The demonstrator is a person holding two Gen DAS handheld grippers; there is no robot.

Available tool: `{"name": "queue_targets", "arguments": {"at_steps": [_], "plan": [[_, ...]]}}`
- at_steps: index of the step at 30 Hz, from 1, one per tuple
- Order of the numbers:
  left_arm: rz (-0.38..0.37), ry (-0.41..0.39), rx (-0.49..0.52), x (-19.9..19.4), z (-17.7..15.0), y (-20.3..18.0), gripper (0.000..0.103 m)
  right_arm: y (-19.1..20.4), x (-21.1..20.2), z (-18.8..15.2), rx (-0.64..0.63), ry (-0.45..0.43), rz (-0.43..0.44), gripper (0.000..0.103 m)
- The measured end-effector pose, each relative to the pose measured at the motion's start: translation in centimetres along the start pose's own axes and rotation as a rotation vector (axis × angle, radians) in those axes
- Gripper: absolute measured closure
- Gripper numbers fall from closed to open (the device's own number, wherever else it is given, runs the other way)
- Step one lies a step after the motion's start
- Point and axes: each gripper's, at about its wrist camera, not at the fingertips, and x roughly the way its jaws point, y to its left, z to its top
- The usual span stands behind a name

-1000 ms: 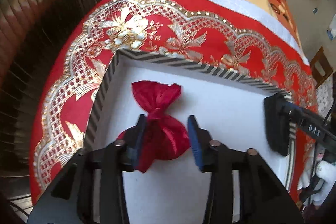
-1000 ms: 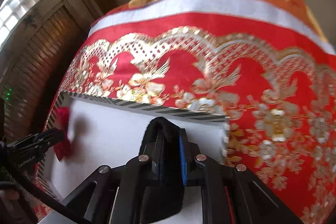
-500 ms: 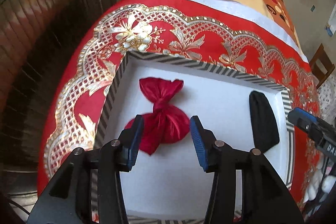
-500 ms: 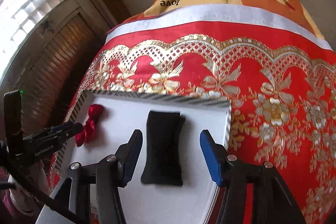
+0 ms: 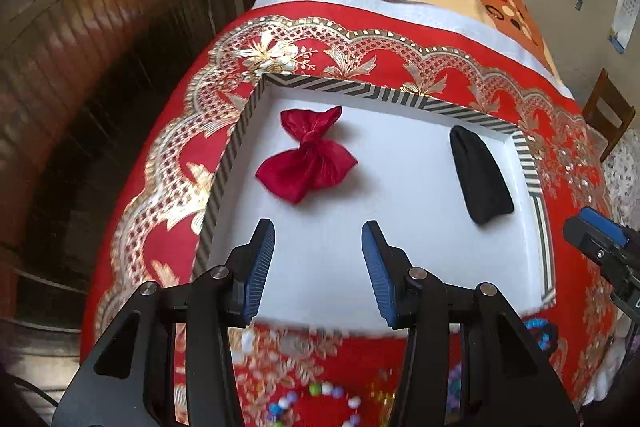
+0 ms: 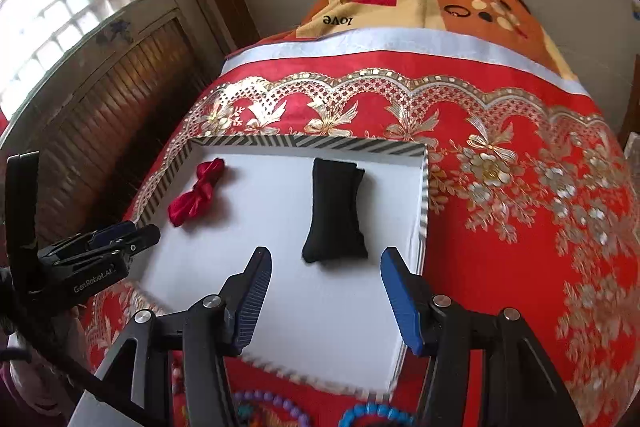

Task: Organize jewelry
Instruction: 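Lift both open tools out of the tray back toward the jewelry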

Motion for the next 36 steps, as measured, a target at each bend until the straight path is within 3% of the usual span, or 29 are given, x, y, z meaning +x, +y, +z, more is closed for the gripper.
{"name": "queue_targets", "arguments": {"at_steps": [3, 7, 11, 21, 36], "plan": [[0.035, -0.024, 0.006, -1.5, -1.4, 0.0, 0.058, 0.4, -1.7, -1.5, 0.0, -0.018, -0.003, 0.048], [0.024, -0.028, 0.013, -3.0, -3.3, 0.0, 0.058, 1.1, -3.5, -3.8, -0.004, -0.05, 0.01, 0.048], [0.057, -0.048, 0.069, -4.4, -5.3, -0.5, 0.058, 2.1, -4.9, -6.3, -0.025, -0.063, -0.006, 0.048], [0.026, -0.029, 0.109, -6.3, -9.5, -0.8, 0.058, 1.7, -7.7, -11.0, 0.011, -0.058, -0.054, 0.048], [0.002, -0.083, 0.099, -9.4, -12.0, -0.9, 0.058, 1.2, -11.6, -15.1, 0.035, -0.111, -0.129, 0.044]]}}
